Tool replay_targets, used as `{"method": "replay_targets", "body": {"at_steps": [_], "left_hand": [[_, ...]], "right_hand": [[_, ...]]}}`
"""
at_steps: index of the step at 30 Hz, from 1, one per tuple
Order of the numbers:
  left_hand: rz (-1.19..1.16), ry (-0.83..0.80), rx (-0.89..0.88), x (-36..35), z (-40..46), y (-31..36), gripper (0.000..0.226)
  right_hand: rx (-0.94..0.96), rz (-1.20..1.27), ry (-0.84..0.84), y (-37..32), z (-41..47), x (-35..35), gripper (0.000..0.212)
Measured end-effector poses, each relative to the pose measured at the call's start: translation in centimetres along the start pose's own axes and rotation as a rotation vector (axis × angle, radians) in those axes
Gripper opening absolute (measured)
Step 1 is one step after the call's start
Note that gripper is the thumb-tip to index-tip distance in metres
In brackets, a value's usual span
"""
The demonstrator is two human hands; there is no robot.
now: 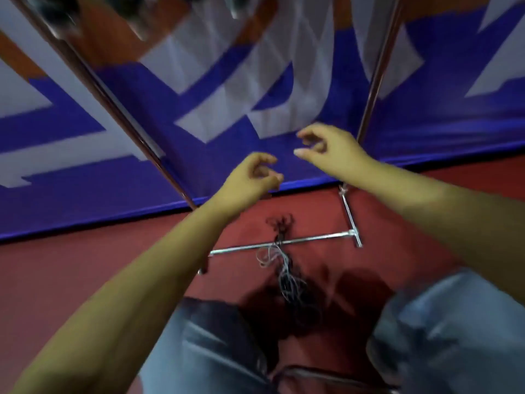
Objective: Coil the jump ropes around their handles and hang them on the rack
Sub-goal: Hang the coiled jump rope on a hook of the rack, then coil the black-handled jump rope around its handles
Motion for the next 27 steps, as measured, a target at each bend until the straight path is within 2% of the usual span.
{"method": "replay_targets", "body": {"at_steps": [4,7,11,16,20,24,27], "left_hand": [[-0.028,-0.131,0.257,-5.8,-4.7,-11.8,0.024],[-0.006,-0.196,0.392,-8.6,-7.3,-18.6,0.026],[-0.053,-0.177,0.602,-11.2,-9.8,-27.8,0.027],[-0.064,-0.145,0.79,-12.7,-11.6,-36.1,0.02],[-0.071,-0.114,0.888,-13.9,-12.7,-41.3,0.01],[-0.094,-0.094,0.967,-15.2,-14.1,-45.4,0.018],[-0.117,-0.072,1.003,-15.9,-14.9,-47.2,0.023]], "right_hand": [[-0.257,-0.174,-0.242,13.2,-2.6,-8.0,0.044],[-0.384,-0.256,-0.352,20.4,-4.5,-12.8,0.048],[-0.537,-0.289,-0.474,28.9,-6.0,-19.0,0.049],[-0.621,-0.33,-0.635,36.3,-7.0,-26.2,0.051],[-0.637,-0.328,-0.669,40.2,-7.1,-31.6,0.044],[-0.673,-0.351,-0.778,42.4,-7.6,-36.7,0.041],[-0.68,-0.329,-0.796,42.9,-7.5,-38.4,0.035]]}}
Point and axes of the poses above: each hand's wrist, its own z-axis towards the middle knuckle, its own x-axis out of the back of the hand, y = z × x, the point moved 9 cm from there along z, towards the middle knuckle, and after that the axes turned 15 degrees about -x, right-handed, at the moved point
